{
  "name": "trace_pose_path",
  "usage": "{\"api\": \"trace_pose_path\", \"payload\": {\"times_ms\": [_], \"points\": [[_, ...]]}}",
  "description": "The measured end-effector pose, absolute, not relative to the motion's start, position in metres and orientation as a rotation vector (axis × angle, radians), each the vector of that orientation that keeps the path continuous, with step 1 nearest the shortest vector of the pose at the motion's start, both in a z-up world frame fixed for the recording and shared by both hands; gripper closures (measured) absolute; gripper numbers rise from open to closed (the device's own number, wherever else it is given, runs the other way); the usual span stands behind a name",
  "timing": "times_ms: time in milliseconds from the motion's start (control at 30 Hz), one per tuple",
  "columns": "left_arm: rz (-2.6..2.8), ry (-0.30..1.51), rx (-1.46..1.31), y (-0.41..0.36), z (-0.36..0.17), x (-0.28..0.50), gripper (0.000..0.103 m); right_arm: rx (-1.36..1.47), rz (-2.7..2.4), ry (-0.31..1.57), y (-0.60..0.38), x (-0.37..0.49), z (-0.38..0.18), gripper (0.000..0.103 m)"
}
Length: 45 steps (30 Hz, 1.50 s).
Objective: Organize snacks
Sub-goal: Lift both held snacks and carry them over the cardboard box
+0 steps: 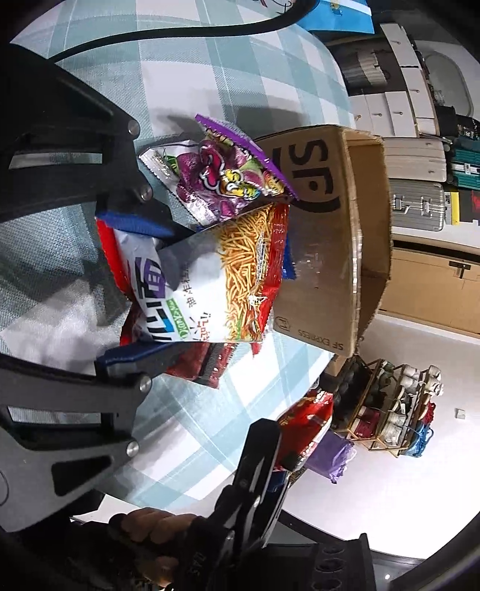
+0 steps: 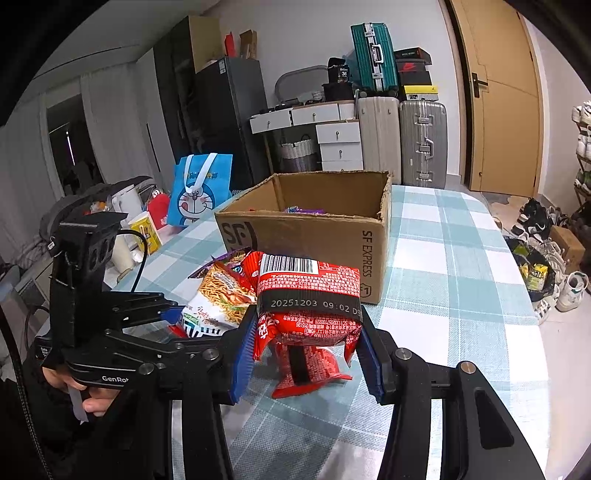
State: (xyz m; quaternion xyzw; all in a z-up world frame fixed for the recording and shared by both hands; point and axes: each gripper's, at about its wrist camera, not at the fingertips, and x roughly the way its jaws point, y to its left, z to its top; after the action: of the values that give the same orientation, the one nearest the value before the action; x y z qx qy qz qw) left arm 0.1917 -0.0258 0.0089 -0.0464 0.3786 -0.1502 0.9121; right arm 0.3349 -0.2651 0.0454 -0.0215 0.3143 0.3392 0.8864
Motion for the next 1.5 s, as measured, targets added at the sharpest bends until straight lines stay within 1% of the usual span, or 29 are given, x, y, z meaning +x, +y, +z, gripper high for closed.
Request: {"api": "trace_pose_path", "payload": {"times_ms": [500, 833, 1233, 1500], "points": [[-0.272, 0.684, -0.13, -0.001, 0.048, 0.173, 0.057, -0.032, 0.692, 0.612, -0.273, 0.33, 0.057, 0.053], [-0.219, 0.609, -0.168, 0.021, 0.086, 0.181, 0.057, -0.031, 0.671, 0.587, -0.269, 0.339, 0.07, 0.053], [-0.154, 0.553, -0.188, 0.043, 0.129, 0.217, 0.057, 0.006, 0.654, 0.564, -0.257, 0.374, 0.094, 0.053], [-0.142, 0.558, -0.185, 0.057, 0.133, 0.253, 0.057, 0.022, 0.638, 0.557, -0.255, 0.402, 0.107, 0.053]]}}
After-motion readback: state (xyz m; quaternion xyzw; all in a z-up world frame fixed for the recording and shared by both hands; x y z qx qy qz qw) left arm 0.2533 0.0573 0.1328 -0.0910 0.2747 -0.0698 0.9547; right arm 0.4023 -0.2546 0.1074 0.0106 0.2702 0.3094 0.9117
